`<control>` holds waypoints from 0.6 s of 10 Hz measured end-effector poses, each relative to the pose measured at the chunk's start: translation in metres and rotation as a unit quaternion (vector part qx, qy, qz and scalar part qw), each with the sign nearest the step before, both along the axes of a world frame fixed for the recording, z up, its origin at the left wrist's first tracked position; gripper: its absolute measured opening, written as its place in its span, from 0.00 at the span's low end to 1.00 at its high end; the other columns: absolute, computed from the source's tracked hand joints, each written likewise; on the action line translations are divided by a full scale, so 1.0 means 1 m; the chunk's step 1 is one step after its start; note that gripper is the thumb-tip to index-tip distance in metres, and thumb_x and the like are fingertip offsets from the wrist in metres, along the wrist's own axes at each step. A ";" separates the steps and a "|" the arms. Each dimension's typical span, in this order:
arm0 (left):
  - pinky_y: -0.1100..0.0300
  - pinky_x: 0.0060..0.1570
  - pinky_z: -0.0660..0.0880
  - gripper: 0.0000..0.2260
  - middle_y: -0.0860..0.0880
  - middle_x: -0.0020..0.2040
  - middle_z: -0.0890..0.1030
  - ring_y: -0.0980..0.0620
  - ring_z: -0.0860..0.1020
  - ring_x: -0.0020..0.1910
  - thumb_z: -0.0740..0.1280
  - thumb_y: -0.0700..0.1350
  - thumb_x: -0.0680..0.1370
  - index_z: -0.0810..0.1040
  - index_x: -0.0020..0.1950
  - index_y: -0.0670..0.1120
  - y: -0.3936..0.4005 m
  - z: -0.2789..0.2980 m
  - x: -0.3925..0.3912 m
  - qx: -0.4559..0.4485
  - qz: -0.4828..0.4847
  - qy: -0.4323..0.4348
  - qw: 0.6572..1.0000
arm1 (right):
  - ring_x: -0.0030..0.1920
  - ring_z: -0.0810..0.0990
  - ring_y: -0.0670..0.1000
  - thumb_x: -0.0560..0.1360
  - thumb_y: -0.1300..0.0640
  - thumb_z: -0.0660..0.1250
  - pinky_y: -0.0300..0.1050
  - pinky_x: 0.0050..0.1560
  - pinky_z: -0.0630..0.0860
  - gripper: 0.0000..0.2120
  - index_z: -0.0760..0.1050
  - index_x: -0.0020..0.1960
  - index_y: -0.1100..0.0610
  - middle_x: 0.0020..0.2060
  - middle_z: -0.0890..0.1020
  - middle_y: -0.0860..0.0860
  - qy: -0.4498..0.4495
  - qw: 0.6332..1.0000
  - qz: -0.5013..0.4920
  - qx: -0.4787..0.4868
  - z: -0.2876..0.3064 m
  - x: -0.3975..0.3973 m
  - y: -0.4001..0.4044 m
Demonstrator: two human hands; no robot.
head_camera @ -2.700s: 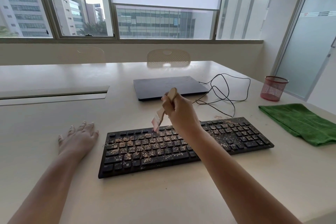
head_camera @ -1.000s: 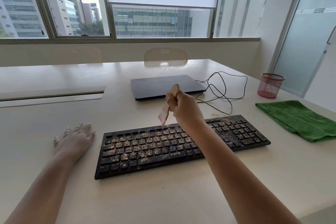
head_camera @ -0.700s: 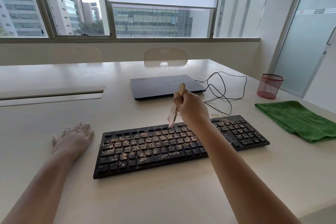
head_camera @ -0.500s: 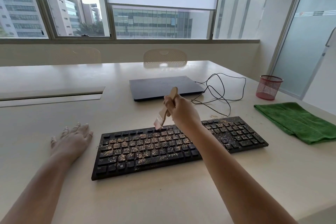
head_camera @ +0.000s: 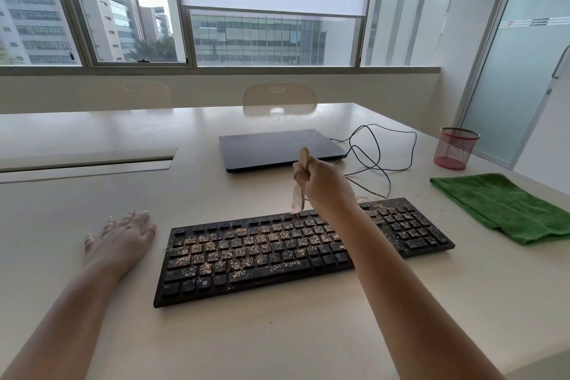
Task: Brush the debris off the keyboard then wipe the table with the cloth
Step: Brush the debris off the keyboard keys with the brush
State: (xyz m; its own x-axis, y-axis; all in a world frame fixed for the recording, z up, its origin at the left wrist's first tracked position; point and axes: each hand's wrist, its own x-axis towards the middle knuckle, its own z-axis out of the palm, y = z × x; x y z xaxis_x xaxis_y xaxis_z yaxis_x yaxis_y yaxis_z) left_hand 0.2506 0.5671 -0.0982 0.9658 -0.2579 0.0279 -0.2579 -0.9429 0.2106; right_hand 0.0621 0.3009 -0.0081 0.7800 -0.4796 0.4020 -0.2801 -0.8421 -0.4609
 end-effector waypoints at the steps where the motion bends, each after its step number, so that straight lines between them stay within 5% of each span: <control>1: 0.43 0.73 0.47 0.24 0.54 0.78 0.51 0.48 0.49 0.77 0.49 0.58 0.81 0.54 0.77 0.55 0.000 0.000 0.000 -0.001 0.000 0.000 1.000 | 0.28 0.72 0.45 0.81 0.50 0.54 0.37 0.28 0.67 0.17 0.74 0.54 0.62 0.31 0.74 0.48 -0.035 0.998 -0.059 0.006 0.002 -0.005 -0.016; 4: 0.43 0.73 0.46 0.24 0.54 0.78 0.51 0.48 0.49 0.77 0.49 0.58 0.81 0.55 0.77 0.54 -0.001 0.001 0.001 -0.004 0.001 0.005 1.000 | 0.31 0.76 0.48 0.81 0.48 0.53 0.39 0.27 0.66 0.17 0.74 0.52 0.58 0.38 0.81 0.53 0.019 0.998 -0.052 0.011 0.004 -0.010 -0.027; 5: 0.43 0.73 0.46 0.24 0.54 0.78 0.51 0.48 0.49 0.77 0.49 0.58 0.81 0.55 0.77 0.54 -0.001 0.001 0.001 -0.007 0.003 0.004 1.000 | 0.36 0.79 0.52 0.81 0.50 0.54 0.39 0.29 0.68 0.16 0.74 0.52 0.61 0.39 0.81 0.55 -0.059 0.991 -0.113 0.051 0.008 -0.015 -0.040; 6: 0.43 0.73 0.46 0.24 0.54 0.78 0.51 0.48 0.49 0.77 0.49 0.58 0.81 0.54 0.77 0.54 -0.001 0.000 0.000 -0.006 0.003 0.006 1.000 | 0.31 0.77 0.48 0.81 0.51 0.55 0.35 0.28 0.69 0.15 0.74 0.52 0.61 0.35 0.80 0.53 -0.093 0.987 -0.069 0.108 0.011 -0.012 -0.037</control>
